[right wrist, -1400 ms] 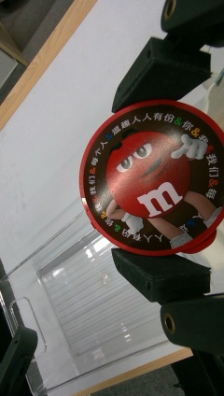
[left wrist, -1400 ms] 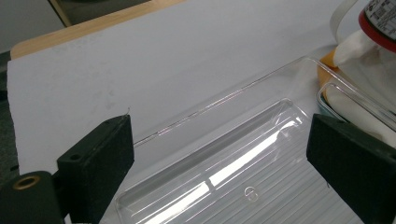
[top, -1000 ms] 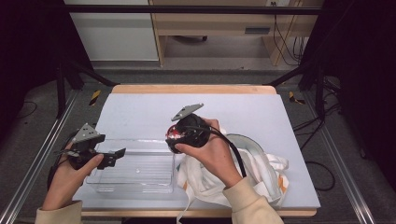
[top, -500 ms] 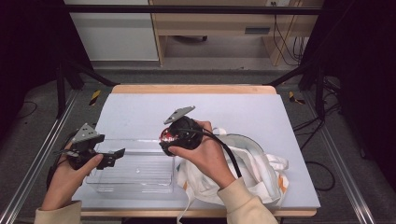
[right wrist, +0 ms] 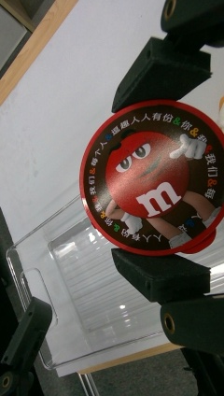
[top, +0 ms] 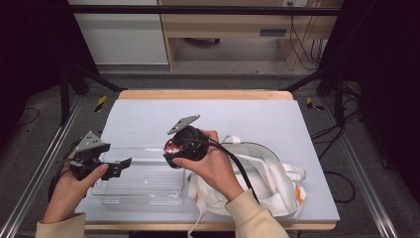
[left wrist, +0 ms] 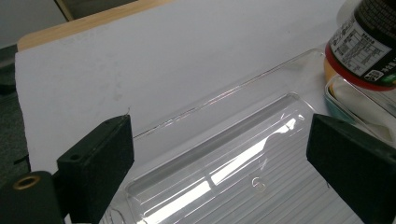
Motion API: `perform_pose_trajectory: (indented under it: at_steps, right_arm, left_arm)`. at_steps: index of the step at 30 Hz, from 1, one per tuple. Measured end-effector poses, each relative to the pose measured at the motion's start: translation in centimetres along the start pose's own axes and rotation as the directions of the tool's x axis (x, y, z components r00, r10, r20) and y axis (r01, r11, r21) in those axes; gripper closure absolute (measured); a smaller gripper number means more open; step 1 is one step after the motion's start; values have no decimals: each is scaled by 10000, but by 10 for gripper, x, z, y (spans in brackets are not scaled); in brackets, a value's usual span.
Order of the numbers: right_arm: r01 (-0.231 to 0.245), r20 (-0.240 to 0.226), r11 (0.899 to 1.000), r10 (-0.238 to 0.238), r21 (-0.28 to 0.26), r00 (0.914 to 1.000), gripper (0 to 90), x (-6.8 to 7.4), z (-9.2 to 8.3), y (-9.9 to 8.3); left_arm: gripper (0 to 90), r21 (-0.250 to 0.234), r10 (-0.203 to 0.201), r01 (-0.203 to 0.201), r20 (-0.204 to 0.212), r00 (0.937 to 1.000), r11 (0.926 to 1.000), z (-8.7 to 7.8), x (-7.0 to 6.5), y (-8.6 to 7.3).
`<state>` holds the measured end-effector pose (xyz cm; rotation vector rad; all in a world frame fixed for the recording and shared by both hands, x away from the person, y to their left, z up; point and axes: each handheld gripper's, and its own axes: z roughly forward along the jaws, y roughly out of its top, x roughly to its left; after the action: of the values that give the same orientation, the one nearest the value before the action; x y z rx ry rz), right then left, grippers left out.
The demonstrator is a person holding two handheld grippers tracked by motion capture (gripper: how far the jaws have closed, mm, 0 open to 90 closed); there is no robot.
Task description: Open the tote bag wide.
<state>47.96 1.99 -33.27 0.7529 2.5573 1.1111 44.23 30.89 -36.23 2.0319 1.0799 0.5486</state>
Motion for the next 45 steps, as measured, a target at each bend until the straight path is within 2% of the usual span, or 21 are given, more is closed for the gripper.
perform_pose_trajectory:
  at_steps: [9,17,34,45]
  right_arm:
    - [88,-147,10000,-89,-35,9999,258,6,5,1]
    - [272,-288,9996,-271,21,9992,258,13,10,4]
    - [452,-441,9989,-447,105,9980,258,20,20,4]
    - [551,-585,9981,-536,259,9968,258,24,29,1]
  left_arm:
    - [74,99,83,-83,-22,10000,9999,1,-1,0]
    - [75,16,-47,47,-120,9999,10000,-1,1,-1]
    - [75,-137,-201,198,-209,9996,9997,-5,6,-2]
    - [75,-106,-144,142,-188,9997,9998,-5,6,-2]
